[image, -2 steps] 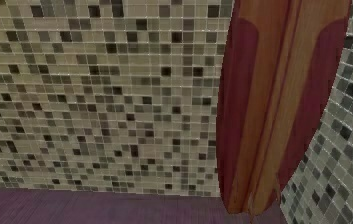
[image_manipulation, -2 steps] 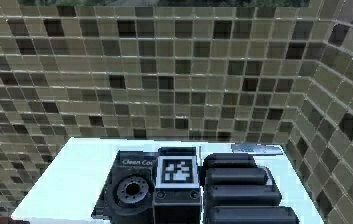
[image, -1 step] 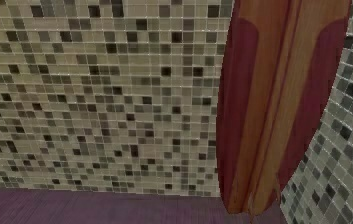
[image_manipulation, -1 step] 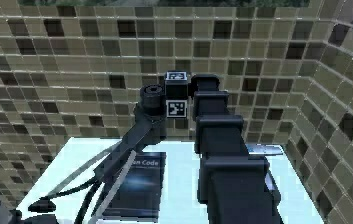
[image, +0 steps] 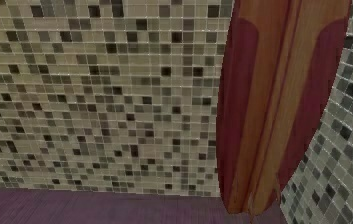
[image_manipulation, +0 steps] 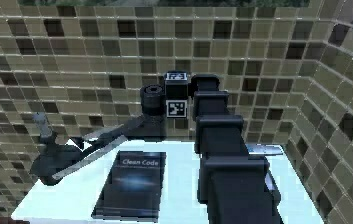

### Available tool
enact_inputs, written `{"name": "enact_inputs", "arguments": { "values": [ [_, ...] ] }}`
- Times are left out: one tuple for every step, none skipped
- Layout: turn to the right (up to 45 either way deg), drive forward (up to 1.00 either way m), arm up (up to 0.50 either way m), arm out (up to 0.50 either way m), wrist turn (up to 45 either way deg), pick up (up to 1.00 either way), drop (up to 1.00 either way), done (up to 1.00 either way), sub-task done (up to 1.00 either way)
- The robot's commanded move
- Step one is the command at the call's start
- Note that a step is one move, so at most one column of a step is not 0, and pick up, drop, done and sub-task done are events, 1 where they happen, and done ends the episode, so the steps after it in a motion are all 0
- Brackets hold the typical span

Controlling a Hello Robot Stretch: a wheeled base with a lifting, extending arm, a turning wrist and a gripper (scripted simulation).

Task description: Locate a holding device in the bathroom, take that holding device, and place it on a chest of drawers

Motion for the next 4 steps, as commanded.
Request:
{"name": "enact_inputs", "arguments": {
  "values": [
    [0.0, 0.00, 0.00, 0.00, 45.0, 0.00, 0.00, 0.00, 0.00],
    [0.0, 0.00, 0.00, 0.00, 39.0, 0.00, 0.00, 0.00, 0.00],
    [0.0, 0.00, -0.28, 0.00, 0.0, 0.00, 0.00, 0.00, 0.00],
    [0.0, 0.00, 0.00, 0.00, 0.0, 0.00, 1.00, 0.00, 0.00]
  ]
}}
